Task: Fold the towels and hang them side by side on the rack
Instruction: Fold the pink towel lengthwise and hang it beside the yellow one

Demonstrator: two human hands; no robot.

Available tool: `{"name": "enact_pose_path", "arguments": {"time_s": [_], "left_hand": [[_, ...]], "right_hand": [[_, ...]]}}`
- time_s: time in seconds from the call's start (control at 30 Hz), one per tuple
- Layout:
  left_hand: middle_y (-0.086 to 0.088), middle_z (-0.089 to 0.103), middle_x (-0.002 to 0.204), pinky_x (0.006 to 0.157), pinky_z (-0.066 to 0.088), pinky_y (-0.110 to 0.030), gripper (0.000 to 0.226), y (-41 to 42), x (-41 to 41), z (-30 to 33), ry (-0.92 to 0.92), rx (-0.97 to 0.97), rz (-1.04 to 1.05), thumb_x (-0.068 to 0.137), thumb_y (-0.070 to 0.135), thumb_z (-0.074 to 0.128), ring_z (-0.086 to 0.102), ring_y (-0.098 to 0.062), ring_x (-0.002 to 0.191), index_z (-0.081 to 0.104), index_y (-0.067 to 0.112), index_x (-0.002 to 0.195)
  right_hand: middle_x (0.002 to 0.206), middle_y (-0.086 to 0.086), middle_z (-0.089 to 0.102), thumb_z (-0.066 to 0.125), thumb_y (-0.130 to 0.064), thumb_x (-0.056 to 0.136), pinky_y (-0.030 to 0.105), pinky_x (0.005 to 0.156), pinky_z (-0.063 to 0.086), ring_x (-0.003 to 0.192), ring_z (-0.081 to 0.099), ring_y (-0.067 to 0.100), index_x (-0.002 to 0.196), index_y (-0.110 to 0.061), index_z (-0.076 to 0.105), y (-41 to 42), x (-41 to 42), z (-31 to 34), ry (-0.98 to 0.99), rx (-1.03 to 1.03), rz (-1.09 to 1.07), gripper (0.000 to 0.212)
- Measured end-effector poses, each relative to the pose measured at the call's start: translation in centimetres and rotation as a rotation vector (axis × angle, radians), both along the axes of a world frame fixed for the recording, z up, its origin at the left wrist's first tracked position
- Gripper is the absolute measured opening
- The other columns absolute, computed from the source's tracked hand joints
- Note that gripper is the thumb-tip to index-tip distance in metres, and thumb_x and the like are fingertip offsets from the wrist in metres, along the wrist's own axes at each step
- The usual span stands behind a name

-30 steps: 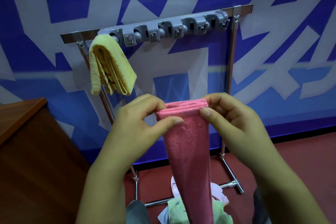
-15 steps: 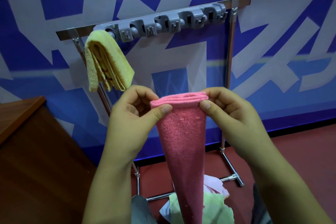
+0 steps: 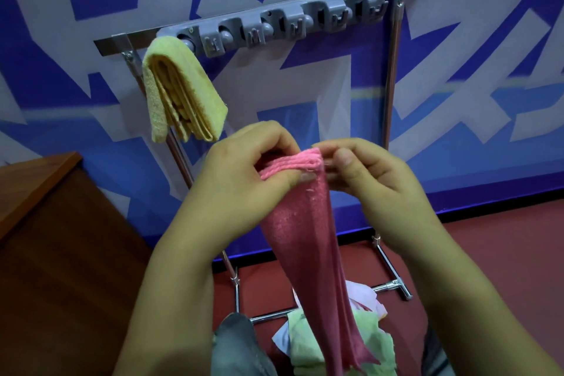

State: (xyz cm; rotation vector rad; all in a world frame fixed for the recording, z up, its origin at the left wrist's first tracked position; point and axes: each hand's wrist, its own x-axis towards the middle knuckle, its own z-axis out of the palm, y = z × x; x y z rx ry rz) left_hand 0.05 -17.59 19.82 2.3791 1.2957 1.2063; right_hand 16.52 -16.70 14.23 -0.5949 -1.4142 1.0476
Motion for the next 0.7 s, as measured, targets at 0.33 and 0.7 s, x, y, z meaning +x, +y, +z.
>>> {"name": "enact_pose_path", "arguments": {"time_s": [0.33, 0.7], "left_hand": [[0.009, 0.064, 0.082, 0.067, 0.049, -0.021, 0.022, 0.3, -0.1, 1.4, -0.097, -0.039, -0.029, 0.064, 0.036, 0.075, 0.059, -0.002, 0.074, 0.062, 0.025, 0.077], [0.011, 0.063, 0.085, 0.069, 0.050, -0.026, 0.020, 0.6, 0.2, 2.2, -0.052, -0.064, 0.049, 0.065, 0.033, 0.077, 0.060, -0.005, 0.078, 0.063, 0.025, 0.077]], "right_hand": [[0.088, 0.005, 0.073, 0.069, 0.004, 0.078, 0.025, 0.082, 0.054, 0.083, 0.068, 0.013, 0.096, -0.015, 0.068, -0.8, 2.6, -9.3, -0.307, -0.305, 0.029, 0.026], [0.078, -0.005, 0.048, 0.042, -0.019, 0.078, 0.024, 0.062, 0.040, 0.067, 0.044, 0.012, 0.078, -0.030, 0.034, -0.5, 1.6, -12.2, -0.577, 0.059, -0.293, 0.014]]}}
